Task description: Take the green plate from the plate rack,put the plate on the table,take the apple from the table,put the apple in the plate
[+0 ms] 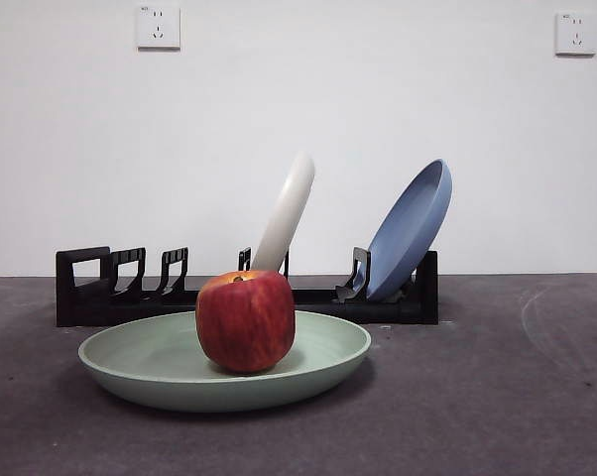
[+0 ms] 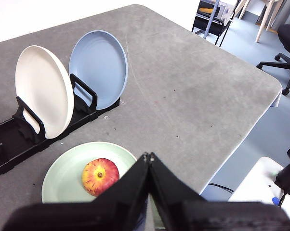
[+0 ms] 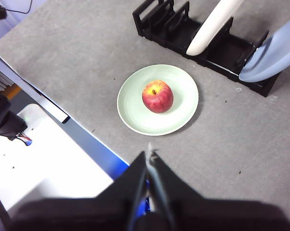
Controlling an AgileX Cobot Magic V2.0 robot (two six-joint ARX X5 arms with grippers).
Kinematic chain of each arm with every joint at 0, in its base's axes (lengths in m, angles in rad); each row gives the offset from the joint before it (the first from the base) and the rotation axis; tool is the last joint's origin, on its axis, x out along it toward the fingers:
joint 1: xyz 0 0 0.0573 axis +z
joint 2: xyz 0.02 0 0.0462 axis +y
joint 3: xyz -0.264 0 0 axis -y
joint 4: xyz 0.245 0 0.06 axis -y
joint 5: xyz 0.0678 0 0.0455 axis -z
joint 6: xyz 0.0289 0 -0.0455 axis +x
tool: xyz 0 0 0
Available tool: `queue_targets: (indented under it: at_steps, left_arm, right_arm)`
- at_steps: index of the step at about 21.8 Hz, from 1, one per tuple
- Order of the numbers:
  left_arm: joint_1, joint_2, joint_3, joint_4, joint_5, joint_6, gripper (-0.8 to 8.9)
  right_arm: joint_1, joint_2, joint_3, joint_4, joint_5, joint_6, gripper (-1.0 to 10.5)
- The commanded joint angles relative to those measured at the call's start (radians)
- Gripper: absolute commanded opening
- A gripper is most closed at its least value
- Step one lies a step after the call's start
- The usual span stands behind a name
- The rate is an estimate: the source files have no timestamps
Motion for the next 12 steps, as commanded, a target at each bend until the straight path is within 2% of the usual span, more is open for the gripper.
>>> queue_targets:
  at_steps: [1,4,12]
  left_arm:
    - [0.0,-0.002,-0.004,0.01,-0.003,0.005,-0.08]
    - [0.0,-0.002,-0.004,0.003,-0.003,0.002,-0.04]
    - [0.0,0.025,-0.004,0.003,-0.003,0.003,-0.04]
  right_arm:
    - [0.001,-0.001,-0.01,-0.026,0.0,0.018,-0.1]
    - [0.001,0.0,-0.008,-0.025,0.0,0.04,0.0]
    - [0.001,0.001,-0.008,-0.025,0.001,0.036,0.0]
